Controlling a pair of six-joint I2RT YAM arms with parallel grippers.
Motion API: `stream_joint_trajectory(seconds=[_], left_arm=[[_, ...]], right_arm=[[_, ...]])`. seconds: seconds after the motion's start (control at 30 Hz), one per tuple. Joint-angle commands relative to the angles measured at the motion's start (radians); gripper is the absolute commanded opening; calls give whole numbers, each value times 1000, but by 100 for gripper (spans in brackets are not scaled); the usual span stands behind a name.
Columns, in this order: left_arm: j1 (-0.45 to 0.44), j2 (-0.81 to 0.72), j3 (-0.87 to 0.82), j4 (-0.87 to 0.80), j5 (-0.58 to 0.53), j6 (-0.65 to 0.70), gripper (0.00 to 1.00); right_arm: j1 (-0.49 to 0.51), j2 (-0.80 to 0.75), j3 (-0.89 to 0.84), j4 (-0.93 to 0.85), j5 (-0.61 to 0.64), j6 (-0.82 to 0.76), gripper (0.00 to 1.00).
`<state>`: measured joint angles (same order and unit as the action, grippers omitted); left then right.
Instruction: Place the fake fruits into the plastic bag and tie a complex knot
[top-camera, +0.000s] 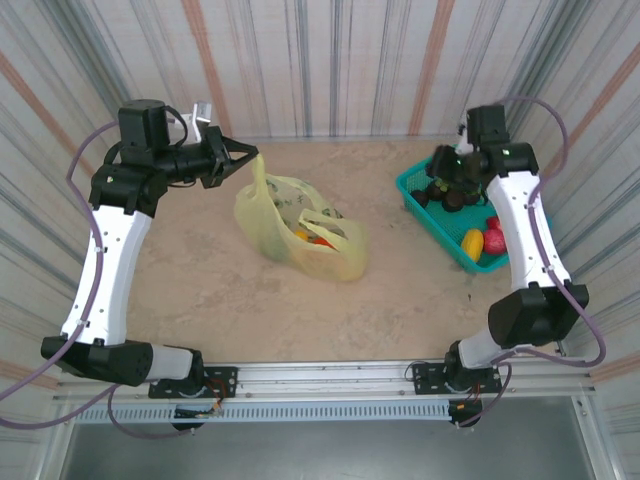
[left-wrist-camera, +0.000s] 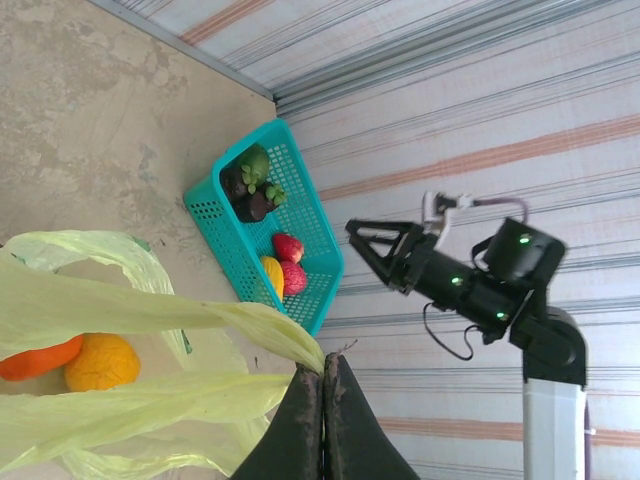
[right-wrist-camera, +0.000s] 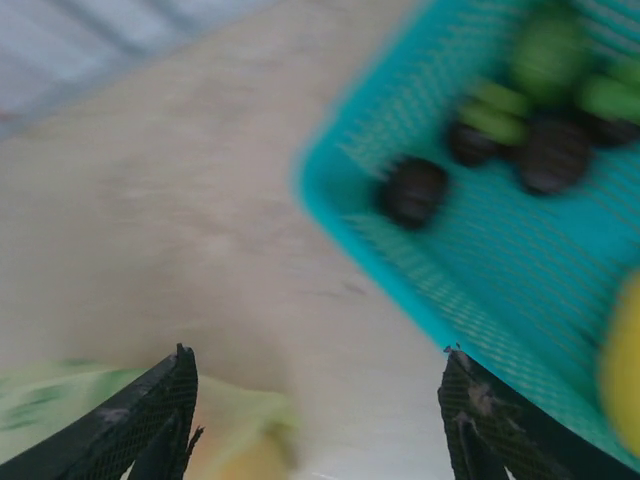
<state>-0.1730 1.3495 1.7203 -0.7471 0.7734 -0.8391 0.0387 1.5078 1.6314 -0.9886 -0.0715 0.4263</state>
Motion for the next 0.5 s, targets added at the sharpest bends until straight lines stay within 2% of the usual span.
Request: stream_joint_trajectory(seconds=[0.0,0.13,0.23,0.47], left_arm=[[-12,11,19,-13,1,-6,0],[-17,26,21,-17,1,-8,0],[-25,41,36,-16,3,-8,0],[-28,64,48,-16,4,-6,0]], right_arm=[[-76,-32,-114,-68,173,8,67],[-148,25,-217,-38,208,62,70],[-169,103,-222,-47,201,104,71],[-183,184,-230,1,252,21,76]])
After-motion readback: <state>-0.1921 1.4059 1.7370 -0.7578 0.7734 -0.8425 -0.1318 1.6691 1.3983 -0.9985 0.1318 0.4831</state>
